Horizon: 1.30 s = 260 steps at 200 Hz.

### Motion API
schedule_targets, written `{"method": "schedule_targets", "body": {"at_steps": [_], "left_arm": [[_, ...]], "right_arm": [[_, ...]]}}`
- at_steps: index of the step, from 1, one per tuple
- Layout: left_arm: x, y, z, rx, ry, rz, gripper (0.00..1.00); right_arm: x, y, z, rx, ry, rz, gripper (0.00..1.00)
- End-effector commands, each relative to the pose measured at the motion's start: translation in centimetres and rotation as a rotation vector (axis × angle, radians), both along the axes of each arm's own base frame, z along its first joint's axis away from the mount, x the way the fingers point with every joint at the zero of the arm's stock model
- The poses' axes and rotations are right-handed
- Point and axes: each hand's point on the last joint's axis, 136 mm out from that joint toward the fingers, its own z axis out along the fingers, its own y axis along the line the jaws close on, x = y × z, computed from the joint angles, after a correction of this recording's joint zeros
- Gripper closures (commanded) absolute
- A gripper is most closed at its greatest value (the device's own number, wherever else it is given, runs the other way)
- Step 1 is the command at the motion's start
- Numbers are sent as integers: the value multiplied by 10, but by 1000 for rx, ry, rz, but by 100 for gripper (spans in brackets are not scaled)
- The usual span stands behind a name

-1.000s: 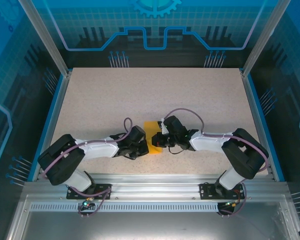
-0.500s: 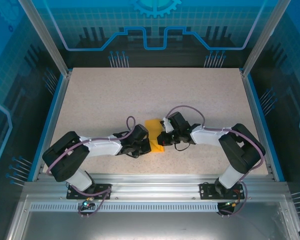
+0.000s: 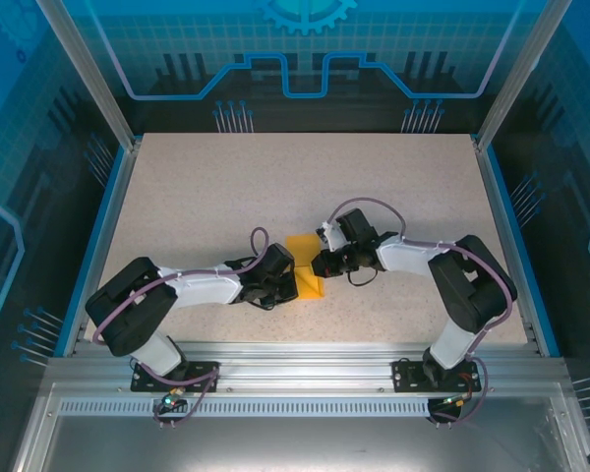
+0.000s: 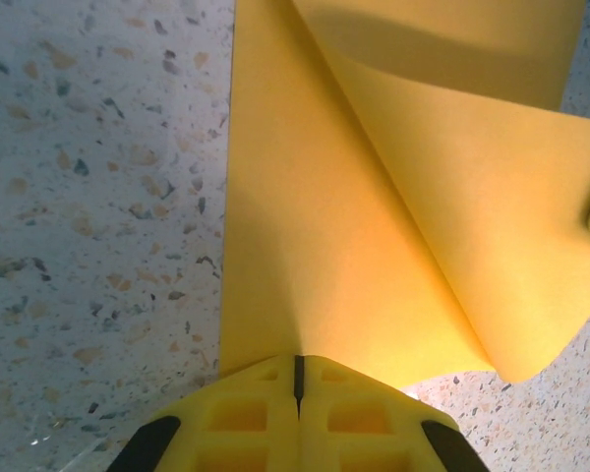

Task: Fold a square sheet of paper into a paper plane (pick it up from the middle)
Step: Fold the triangle a second time at the center of the table.

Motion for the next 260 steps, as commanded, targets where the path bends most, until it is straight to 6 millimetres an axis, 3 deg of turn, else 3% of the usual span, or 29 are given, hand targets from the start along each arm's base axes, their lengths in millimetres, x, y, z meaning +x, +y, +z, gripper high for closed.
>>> {"method": "schedule_targets", "body": {"at_steps": [1,41,61,133,260], "left_arm": [[-9,17,-16,108,34,-10,100],[-8,17,-16,110,34,-11,100],[-8,17,-16,113,37,-12,100],[-6,16,-13,117,33,-17,100],[-3,11,-4,98,17,-18,99]], "right_arm": [[2,-5,-5,-6,29,16,95],[5,-11,-12,-18,33,13,95],[13,-6,-6,-2,12,25,94],[18,-5,-14,12,28,50,93],[16,-14,-27,-29,45,3,92]]}}
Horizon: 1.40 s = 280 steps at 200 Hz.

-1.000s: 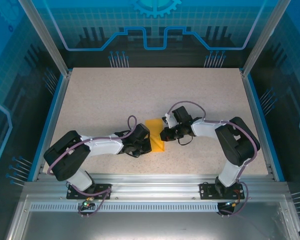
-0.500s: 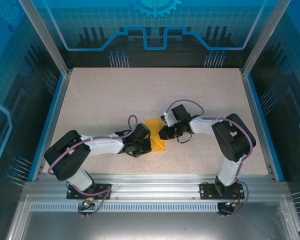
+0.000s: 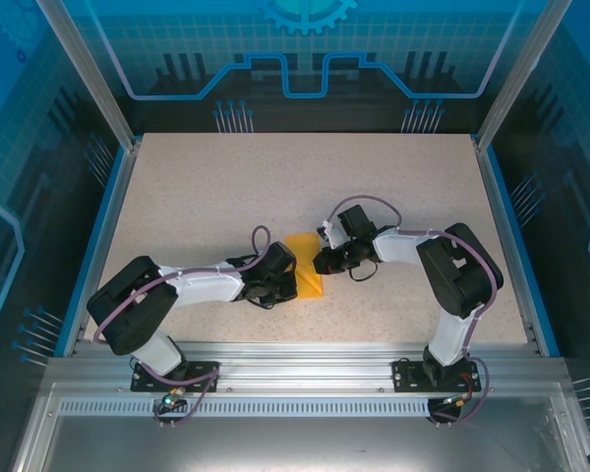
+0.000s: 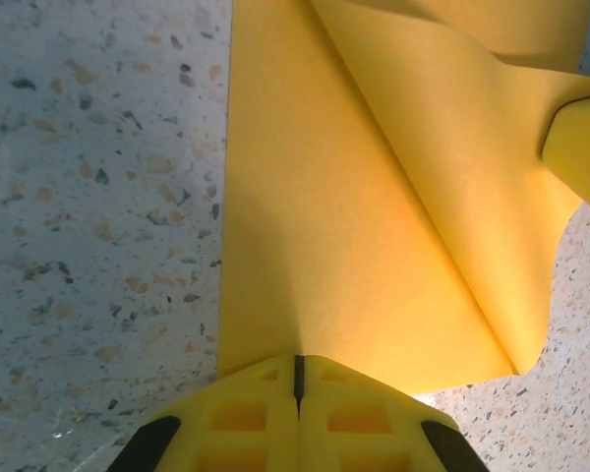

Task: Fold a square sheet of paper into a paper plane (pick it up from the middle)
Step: Fold the triangle a second time at the center of the table.

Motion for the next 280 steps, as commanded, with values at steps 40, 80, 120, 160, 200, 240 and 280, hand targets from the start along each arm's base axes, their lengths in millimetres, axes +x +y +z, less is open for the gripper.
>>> {"method": "schedule_targets", "body": {"at_steps": [40,80,120,160,200,240,280], "left_arm": [[-1,2,8,30,-15,-16,94],[3,-1,28,-13,-64,-13,84],[13,-2,57,-50,-140,8,72],[35,-8,74,-109,-160,55,66],[62,-16,70,-196,-119,134,70],[81,-37,71,-260,-111,132,71],[83,-37,53,-223,-66,160,71]], "right_arm": [[1,-9,-14,-24,26,-39,92],[0,-10,-19,-30,33,-39,92],[-2,-9,-23,-29,50,-34,92],[-4,-8,-23,-26,57,-28,91],[-4,-8,-23,-27,59,-26,91],[-5,-7,-21,-12,60,-19,91],[-4,0,-11,37,54,-11,90]]}}
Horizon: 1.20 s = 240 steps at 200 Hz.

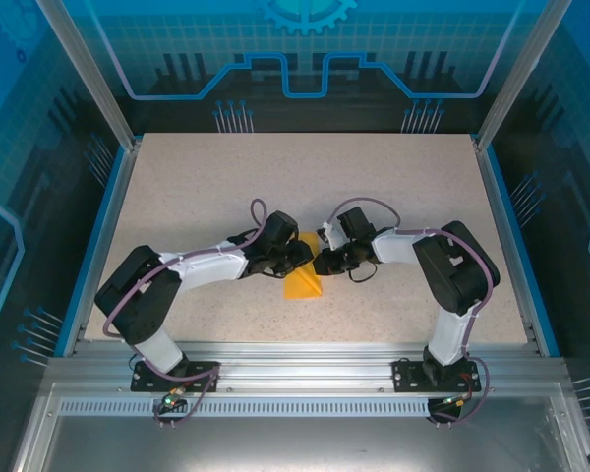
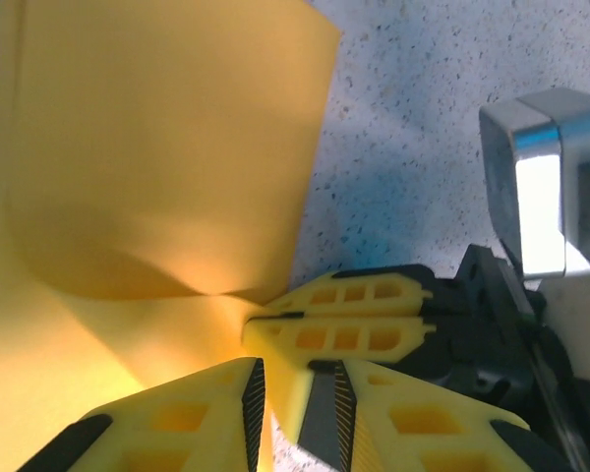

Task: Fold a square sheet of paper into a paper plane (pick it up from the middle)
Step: Fold the triangle a second time at the center of the table.

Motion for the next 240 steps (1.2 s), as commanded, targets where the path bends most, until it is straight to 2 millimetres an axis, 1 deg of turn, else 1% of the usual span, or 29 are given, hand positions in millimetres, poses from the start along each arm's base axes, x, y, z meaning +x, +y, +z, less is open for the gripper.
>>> {"method": "schedule_targets", "body": {"at_steps": [1,51,80,141,162,208,240], "left_arm": [[4,-5,0,-24,25,16,71],[-2,8,-21,36,69,52,72],[-3,8,-31,51,84,48,73],[-5,8,-44,65,106,41,75],[-5,8,-46,67,108,37,75],[-3,2,-39,46,83,6,72],[-3,3,-44,60,93,8,72]], "right_arm": [[-4,-1,-3,26,39,-5,90],[-6,1,-2,46,52,4,90],[-6,0,-5,33,55,2,90],[-6,-2,-11,18,65,-1,89],[-6,-3,-11,11,63,-4,90],[-5,-4,-3,12,40,-9,91],[-5,-5,-6,0,42,-13,91]]}}
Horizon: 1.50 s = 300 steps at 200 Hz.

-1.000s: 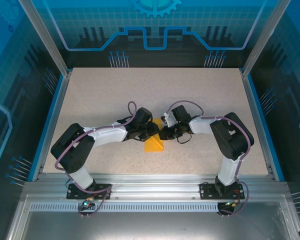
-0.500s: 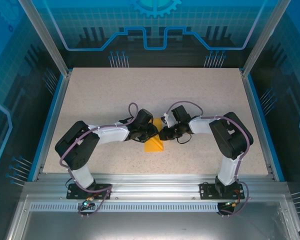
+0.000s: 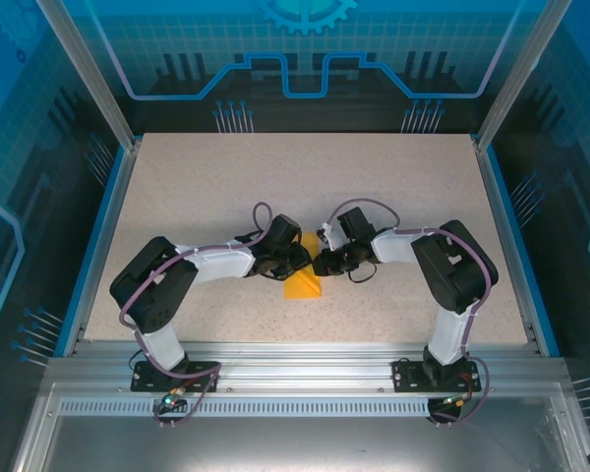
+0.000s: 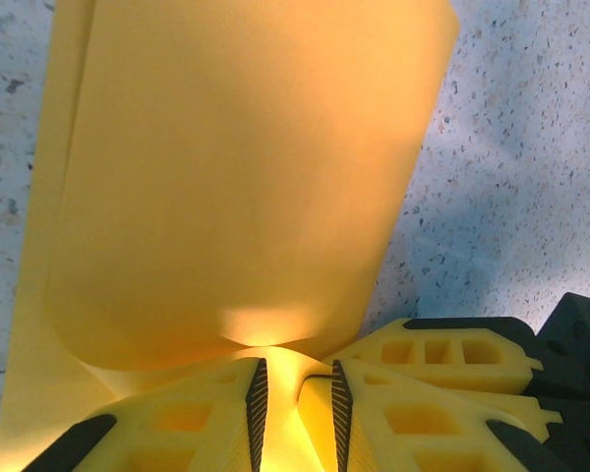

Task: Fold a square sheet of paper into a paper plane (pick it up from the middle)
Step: Fold the triangle a second time at the center of the table.

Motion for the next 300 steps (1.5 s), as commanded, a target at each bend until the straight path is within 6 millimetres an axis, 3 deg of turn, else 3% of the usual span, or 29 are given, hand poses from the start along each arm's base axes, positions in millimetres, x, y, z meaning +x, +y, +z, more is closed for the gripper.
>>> {"method": "schedule_targets", "body": {"at_steps": [1,61,80,105,123,214,300], "left_arm": [[-3,-2,-12,15,24,-21,72],[-2,-6,-9,-7,-1,-46,69],[-2,-2,-9,3,-4,-30,73],[-1,-3,-5,-19,-25,-29,93],[1,-5,5,-48,-56,-27,100],[-4,4,6,-31,-46,1,100],[-12,7,-30,32,45,-12,100]], "right_arm": [[-2,-8,-5,-27,14,-19,91],[-9,-16,-15,-57,30,-32,92],[-9,-17,-16,-62,32,-36,93],[-8,-17,-17,-64,33,-39,94],[-8,-17,-17,-66,32,-38,93],[-9,-19,-20,-80,37,-40,93],[-7,-19,-19,-82,37,-48,93]]}}
